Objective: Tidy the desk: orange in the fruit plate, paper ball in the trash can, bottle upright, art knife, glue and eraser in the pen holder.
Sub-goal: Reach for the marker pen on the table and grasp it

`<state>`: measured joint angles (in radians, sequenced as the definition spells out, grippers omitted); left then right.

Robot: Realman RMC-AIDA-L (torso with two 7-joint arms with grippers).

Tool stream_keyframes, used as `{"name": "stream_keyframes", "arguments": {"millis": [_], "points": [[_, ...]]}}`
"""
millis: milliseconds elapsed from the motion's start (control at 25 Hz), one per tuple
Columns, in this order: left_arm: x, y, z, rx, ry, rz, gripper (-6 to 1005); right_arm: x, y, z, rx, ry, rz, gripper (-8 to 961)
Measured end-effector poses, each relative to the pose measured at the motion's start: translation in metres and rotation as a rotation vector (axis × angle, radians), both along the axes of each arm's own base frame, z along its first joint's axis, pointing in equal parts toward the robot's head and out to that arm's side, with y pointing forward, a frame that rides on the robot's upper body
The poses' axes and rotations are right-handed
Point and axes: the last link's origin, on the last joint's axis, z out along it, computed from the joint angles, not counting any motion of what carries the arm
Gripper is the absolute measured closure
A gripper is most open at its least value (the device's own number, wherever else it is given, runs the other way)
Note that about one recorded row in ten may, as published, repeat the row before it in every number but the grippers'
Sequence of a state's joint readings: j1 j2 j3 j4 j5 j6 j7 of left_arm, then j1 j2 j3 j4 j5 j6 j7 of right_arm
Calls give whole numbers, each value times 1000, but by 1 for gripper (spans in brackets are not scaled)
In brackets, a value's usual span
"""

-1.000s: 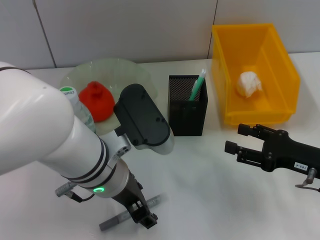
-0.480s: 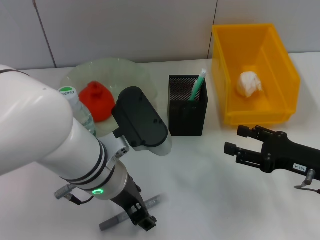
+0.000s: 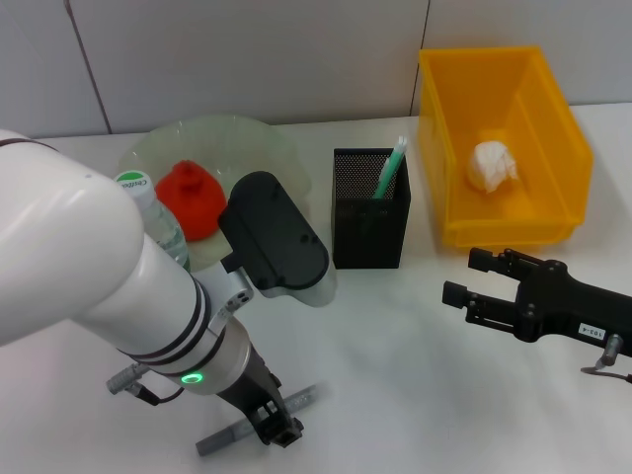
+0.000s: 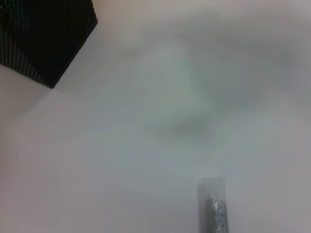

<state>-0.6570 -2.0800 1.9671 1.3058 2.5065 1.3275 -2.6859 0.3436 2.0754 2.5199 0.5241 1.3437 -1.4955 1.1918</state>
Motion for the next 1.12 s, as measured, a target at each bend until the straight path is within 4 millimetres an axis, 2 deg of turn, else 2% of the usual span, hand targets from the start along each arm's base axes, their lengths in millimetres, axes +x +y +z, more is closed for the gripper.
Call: {"name": "stream_keyframes", "arguments": {"millis": [240,680,800,1120], "points": [[-1,0,-1,-6,-11,18,469,0,0,0,-1,0,1,187],[-1,0,-1,-5,-14,24,468,0,-1,-3,-7,6,-2,187],[-1,0,-1,-5,-13,25,669,0,-2,-3,-7,6,-1,187],[-4,1,-2,-5,-3,33,677,-1,-2,-5,-8,7,4,187]]}}
